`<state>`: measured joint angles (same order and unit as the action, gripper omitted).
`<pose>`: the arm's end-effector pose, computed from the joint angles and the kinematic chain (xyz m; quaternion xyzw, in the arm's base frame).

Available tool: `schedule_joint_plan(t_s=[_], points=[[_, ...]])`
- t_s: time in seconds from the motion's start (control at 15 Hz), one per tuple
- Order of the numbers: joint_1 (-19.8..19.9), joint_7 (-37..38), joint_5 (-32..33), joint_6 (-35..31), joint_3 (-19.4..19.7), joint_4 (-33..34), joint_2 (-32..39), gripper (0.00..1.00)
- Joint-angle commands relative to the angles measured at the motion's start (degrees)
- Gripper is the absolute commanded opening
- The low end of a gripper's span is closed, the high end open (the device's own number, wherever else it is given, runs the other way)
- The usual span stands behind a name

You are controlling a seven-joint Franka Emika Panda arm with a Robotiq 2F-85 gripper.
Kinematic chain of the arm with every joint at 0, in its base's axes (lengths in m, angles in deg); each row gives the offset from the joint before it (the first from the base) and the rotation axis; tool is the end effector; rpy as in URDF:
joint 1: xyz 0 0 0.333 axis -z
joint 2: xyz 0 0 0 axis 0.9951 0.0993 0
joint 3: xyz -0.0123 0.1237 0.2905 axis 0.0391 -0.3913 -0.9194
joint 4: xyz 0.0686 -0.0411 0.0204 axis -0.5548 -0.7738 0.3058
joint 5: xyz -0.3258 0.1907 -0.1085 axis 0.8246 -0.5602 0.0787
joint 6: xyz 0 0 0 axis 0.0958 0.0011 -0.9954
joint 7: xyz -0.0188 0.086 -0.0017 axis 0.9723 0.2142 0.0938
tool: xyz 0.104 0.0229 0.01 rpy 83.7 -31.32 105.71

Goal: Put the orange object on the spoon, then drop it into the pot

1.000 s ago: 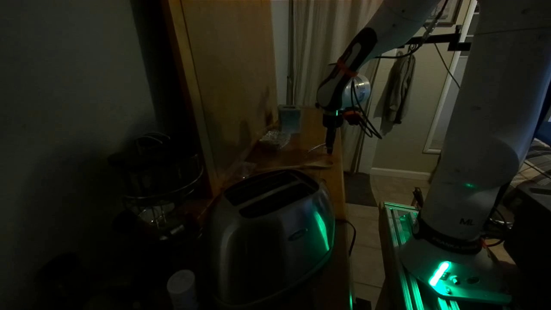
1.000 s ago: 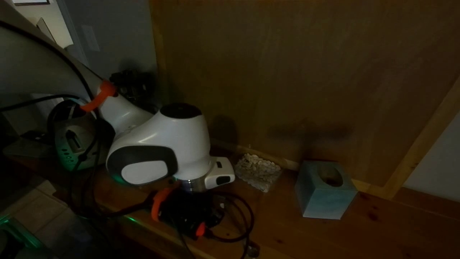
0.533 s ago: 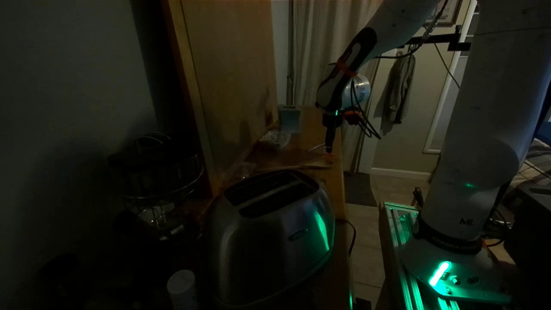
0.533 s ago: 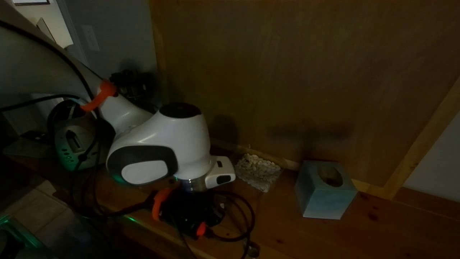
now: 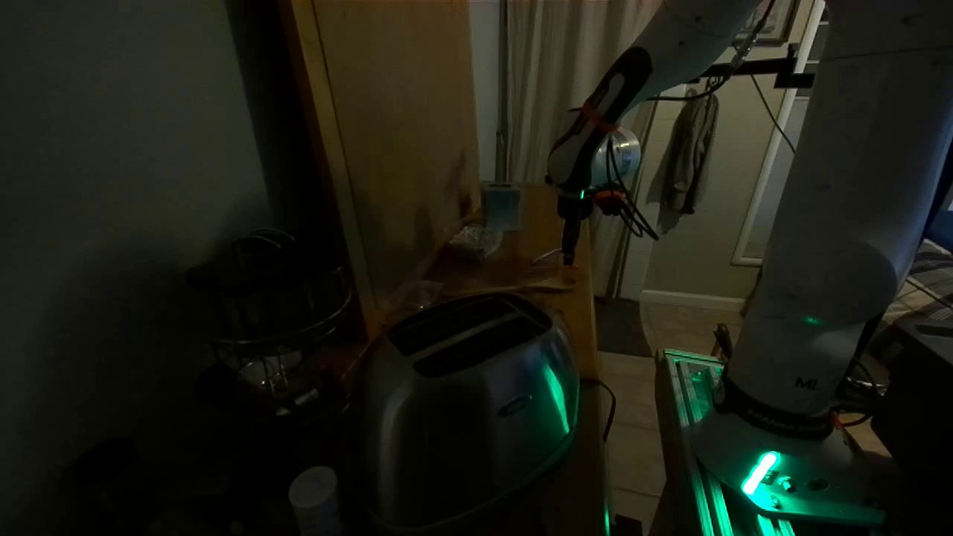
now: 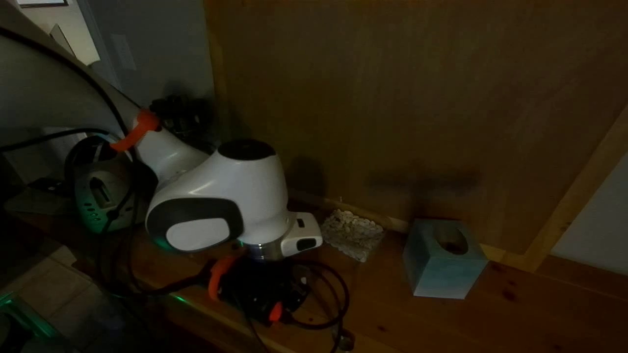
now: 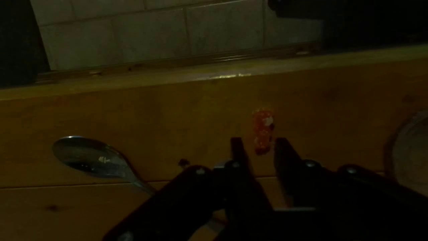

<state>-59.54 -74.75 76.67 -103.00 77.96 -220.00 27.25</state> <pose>0.3068 -0.3855 0.2828 0.9972 -0.0257 -0.0066 0.0701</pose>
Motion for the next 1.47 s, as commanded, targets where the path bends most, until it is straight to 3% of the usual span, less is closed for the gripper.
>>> schedule_joint_plan(t_s=[0.0,0.07,0.2,0.4,0.6,0.87,1.4], points=[[1.1,-0.4,-0.9,-0.6,-0.9,1.2,1.6,0.57],[1.1,-0.4,-0.8,-0.6,-0.9,1.2,1.6,0.2],[1.1,-0.4,-0.7,-0.6,-0.9,1.3,1.9,0.22],[1.2,-0.4,-0.7,-0.4,-1.0,1.5,2.3,0.05],[1.4,-0.3,-0.6,-0.3,-1.0,1.8,2.8,0.0],[1.5,-0.8,-1.3,0.6,-1.2,2.2,2.7,0.05],[1.2,-3.4,-4.7,6.0,-2.5,2.0,-0.5,0.04]])
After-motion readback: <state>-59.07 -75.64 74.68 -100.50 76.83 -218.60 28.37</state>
